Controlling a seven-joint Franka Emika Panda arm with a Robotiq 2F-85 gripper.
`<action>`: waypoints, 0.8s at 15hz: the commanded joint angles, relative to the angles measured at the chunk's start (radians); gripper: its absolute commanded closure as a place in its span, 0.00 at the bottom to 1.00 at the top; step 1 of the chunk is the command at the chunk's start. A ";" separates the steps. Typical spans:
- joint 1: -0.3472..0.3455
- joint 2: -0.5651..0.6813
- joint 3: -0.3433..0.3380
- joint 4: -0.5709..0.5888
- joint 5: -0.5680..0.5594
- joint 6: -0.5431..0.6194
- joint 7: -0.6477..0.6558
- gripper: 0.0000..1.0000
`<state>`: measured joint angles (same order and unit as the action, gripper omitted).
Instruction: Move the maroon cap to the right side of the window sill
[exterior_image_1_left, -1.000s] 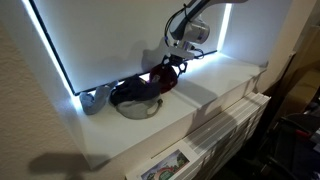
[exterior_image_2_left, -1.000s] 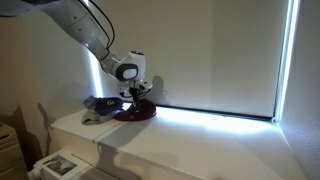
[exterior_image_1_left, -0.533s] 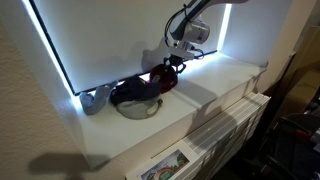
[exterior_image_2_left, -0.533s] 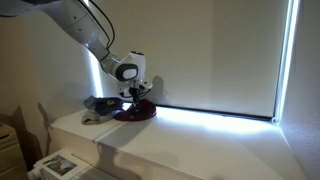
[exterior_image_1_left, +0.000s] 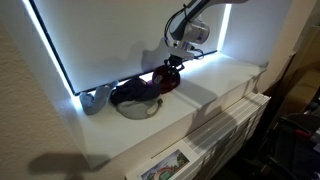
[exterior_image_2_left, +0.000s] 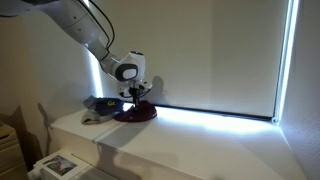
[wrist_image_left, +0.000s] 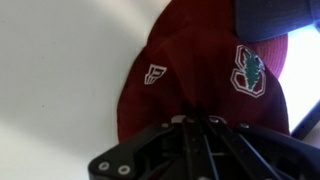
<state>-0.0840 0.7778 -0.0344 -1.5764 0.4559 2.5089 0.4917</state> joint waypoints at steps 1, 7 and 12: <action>0.023 -0.032 -0.041 -0.042 -0.016 0.082 0.044 0.99; 0.047 -0.285 -0.186 -0.331 -0.018 0.343 0.215 0.99; 0.045 -0.461 -0.323 -0.579 0.011 0.537 0.314 0.99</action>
<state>-0.0507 0.4428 -0.2963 -1.9752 0.4478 2.9366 0.7664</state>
